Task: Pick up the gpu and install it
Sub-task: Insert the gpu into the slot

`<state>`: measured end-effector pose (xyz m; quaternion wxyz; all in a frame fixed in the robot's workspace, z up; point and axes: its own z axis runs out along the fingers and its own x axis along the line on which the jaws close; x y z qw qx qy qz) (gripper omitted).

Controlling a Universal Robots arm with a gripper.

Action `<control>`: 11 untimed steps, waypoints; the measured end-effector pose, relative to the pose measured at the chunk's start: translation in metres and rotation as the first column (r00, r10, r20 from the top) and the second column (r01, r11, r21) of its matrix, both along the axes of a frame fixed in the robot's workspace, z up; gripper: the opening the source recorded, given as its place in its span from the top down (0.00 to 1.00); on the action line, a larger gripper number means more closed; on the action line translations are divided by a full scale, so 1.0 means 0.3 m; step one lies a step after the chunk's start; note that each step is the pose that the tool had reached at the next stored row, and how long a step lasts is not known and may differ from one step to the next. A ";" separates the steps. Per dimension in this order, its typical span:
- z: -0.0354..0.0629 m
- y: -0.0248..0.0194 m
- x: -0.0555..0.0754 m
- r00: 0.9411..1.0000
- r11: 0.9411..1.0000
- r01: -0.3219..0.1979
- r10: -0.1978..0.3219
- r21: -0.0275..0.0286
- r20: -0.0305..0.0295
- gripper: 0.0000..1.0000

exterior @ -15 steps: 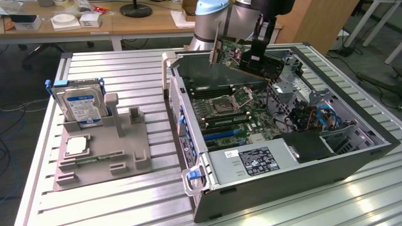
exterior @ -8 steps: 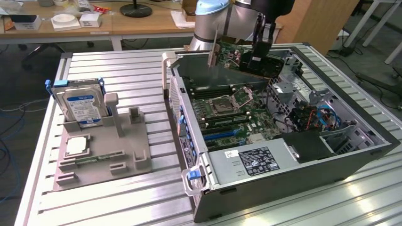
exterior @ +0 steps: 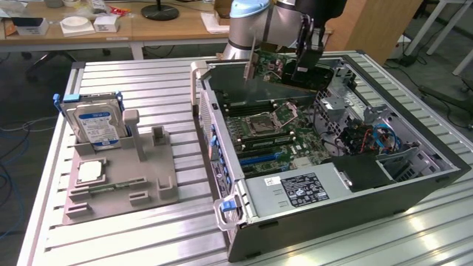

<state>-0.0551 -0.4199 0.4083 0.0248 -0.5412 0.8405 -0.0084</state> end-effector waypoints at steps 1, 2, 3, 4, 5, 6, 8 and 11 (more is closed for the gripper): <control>0.000 0.000 0.000 1.000 1.000 -0.007 0.007 0.000 0.000 0.73; 0.000 0.000 0.001 1.000 1.000 -0.012 0.012 0.000 0.000 0.73; 0.000 0.001 0.001 1.000 1.000 -0.017 0.017 -0.001 0.000 0.73; 0.000 0.001 0.001 1.000 1.000 -0.023 0.023 -0.001 0.000 0.73; 0.000 0.002 0.001 1.000 1.000 -0.030 0.030 -0.001 0.000 0.73; 0.000 0.003 0.001 0.999 0.999 -0.034 0.034 -0.001 0.000 0.73; 0.000 0.003 0.001 0.999 0.999 -0.046 0.046 -0.001 0.000 0.73; -0.001 0.004 0.001 0.996 0.996 -0.086 0.086 -0.001 0.000 0.73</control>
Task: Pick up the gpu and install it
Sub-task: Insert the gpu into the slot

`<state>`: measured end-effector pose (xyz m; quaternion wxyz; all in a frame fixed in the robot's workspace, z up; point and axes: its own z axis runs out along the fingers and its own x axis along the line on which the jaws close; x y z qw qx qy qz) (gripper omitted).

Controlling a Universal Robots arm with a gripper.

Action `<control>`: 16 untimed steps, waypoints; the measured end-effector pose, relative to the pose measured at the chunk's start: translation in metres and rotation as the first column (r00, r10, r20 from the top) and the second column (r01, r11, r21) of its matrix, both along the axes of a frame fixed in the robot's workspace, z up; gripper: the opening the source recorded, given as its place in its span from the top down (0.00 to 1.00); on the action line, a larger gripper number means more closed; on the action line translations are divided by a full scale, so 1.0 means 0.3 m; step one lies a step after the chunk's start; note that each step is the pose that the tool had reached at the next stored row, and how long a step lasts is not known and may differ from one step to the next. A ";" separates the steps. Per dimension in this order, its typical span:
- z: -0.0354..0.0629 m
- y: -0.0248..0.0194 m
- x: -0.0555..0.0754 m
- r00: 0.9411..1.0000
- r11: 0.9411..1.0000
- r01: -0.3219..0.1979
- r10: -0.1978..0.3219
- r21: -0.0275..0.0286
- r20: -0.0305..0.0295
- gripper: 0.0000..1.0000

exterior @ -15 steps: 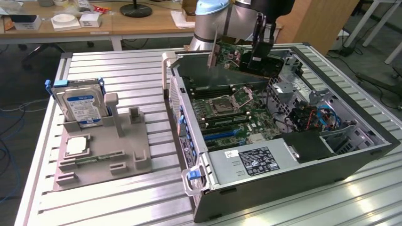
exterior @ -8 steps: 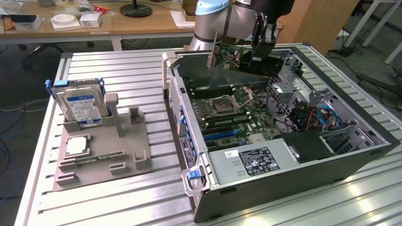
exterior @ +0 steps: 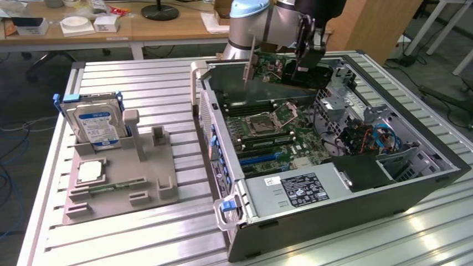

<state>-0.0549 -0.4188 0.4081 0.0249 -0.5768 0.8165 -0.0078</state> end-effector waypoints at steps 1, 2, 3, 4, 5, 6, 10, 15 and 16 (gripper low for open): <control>0.000 0.000 0.000 1.000 1.000 -0.016 0.016 0.000 0.000 0.73; 0.000 0.000 0.000 0.999 0.999 -0.032 0.032 0.000 0.000 0.73; 0.000 0.000 0.000 0.999 0.999 -0.049 0.049 0.000 0.000 0.73; 0.000 0.000 0.000 0.998 0.998 -0.064 0.064 0.000 0.000 0.73; 0.000 0.000 0.001 0.997 0.997 -0.077 0.077 0.000 0.000 0.73; 0.000 0.000 0.001 0.996 0.996 -0.090 0.090 0.000 0.000 0.73; 0.000 0.000 0.002 0.989 0.989 -0.149 0.149 0.000 0.000 0.73; -0.001 0.000 0.003 0.973 0.973 -0.233 0.233 0.000 0.000 0.73; -0.001 0.000 0.003 0.968 0.968 -0.250 0.250 0.000 0.000 0.73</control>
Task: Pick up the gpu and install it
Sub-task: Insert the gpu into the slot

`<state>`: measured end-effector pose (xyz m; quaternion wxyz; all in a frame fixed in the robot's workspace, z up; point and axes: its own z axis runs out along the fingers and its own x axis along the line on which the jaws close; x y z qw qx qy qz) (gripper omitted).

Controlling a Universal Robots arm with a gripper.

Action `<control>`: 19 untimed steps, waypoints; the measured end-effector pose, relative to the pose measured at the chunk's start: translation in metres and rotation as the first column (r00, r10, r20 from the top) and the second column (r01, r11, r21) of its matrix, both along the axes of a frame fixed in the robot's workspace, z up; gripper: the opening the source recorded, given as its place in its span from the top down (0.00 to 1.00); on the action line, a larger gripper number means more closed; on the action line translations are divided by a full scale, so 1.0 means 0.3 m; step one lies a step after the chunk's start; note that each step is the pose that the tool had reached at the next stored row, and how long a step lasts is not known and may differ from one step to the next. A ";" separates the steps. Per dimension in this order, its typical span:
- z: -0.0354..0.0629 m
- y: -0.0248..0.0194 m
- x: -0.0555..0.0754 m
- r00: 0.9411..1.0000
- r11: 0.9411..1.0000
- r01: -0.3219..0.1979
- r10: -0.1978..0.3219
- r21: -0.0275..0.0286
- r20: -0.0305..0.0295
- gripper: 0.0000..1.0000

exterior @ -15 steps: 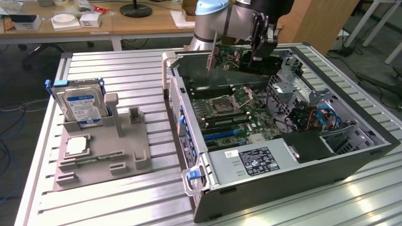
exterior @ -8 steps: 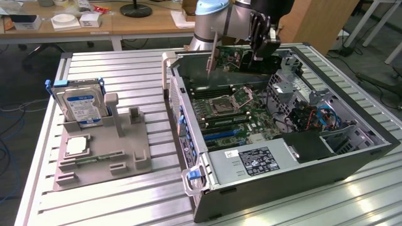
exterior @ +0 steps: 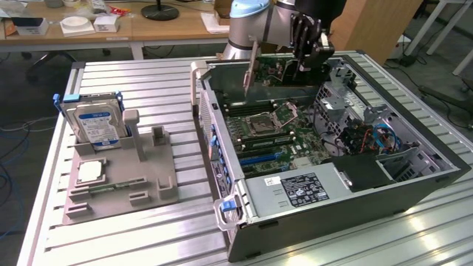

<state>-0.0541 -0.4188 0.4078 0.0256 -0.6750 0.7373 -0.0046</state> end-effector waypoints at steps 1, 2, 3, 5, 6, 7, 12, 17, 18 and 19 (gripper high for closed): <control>0.000 0.000 0.000 1.000 1.000 -0.018 0.018 0.000 0.000 0.73; 0.000 0.000 0.000 0.999 0.999 -0.035 0.035 0.000 0.000 0.73; 0.000 0.000 0.000 0.999 0.999 -0.049 0.049 0.000 0.000 0.73; 0.000 0.000 0.000 0.998 0.998 -0.059 0.059 0.000 0.000 0.73; 0.000 0.000 -0.001 0.998 0.998 -0.059 0.059 0.000 0.000 0.73; 0.000 0.000 -0.004 0.998 0.998 -0.060 0.060 0.000 0.000 0.73; -0.006 0.000 -0.018 0.998 0.998 -0.059 0.059 -0.013 0.007 0.73; -0.031 0.000 -0.021 0.998 0.998 -0.059 0.059 -0.017 0.015 0.73; -0.035 0.000 -0.021 0.998 0.998 -0.059 0.059 -0.017 0.019 0.73; -0.037 0.000 -0.021 0.998 0.998 -0.059 0.059 -0.018 0.025 0.73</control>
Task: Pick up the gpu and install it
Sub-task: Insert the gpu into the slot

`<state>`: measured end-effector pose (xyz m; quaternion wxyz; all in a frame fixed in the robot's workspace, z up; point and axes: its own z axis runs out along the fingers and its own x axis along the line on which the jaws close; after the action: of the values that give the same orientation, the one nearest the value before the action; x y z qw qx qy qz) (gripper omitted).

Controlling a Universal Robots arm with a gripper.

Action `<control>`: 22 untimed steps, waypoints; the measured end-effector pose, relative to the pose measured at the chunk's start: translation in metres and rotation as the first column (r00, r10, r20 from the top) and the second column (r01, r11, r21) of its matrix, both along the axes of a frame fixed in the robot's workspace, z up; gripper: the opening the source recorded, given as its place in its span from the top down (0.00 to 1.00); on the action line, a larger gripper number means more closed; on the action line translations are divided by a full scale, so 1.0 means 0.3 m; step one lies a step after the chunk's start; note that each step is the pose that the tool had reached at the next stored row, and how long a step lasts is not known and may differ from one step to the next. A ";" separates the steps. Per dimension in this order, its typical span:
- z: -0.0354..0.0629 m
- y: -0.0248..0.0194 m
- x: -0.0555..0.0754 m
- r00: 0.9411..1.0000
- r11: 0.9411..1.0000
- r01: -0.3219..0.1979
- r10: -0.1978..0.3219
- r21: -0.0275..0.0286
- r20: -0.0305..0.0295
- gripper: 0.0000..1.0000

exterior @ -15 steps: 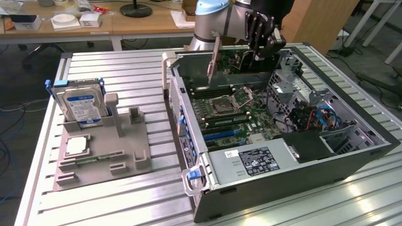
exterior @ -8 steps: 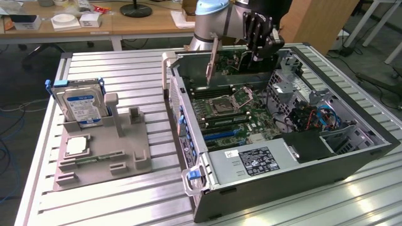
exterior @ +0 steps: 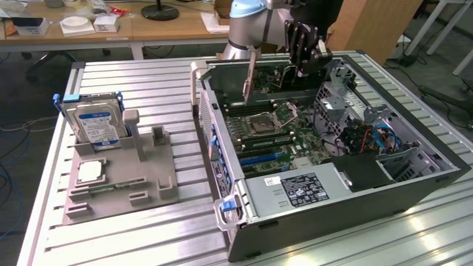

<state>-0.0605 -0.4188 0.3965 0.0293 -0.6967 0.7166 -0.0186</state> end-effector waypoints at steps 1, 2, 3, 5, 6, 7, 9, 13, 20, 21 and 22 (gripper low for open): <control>-0.003 0.000 0.000 1.000 1.000 0.000 0.000 0.000 0.006 0.73; -0.006 0.000 -0.001 1.000 1.000 0.000 0.000 0.000 0.010 0.73; -0.011 0.000 -0.003 1.000 1.000 0.000 0.000 0.000 0.011 0.73; -0.023 0.000 -0.007 1.000 1.000 0.000 0.000 0.000 0.011 0.73; -0.029 0.000 -0.009 1.000 1.000 0.000 0.000 0.000 0.011 0.73; -0.033 0.000 -0.011 1.000 1.000 0.000 0.000 0.000 0.011 0.73; -0.040 0.000 -0.015 1.000 1.000 0.000 0.000 0.000 0.012 0.73; -0.050 0.000 -0.021 1.000 1.000 0.015 -0.015 0.000 0.013 0.73; -0.058 -0.003 -0.039 1.000 1.000 0.018 -0.018 0.000 0.013 0.73; -0.059 -0.005 -0.040 1.000 1.000 0.018 -0.018 0.000 0.012 0.73; -0.061 -0.007 -0.040 1.000 1.000 0.018 -0.018 0.000 0.013 0.73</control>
<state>-0.0724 -0.4210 0.3784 0.0335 -0.6900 0.7226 -0.0233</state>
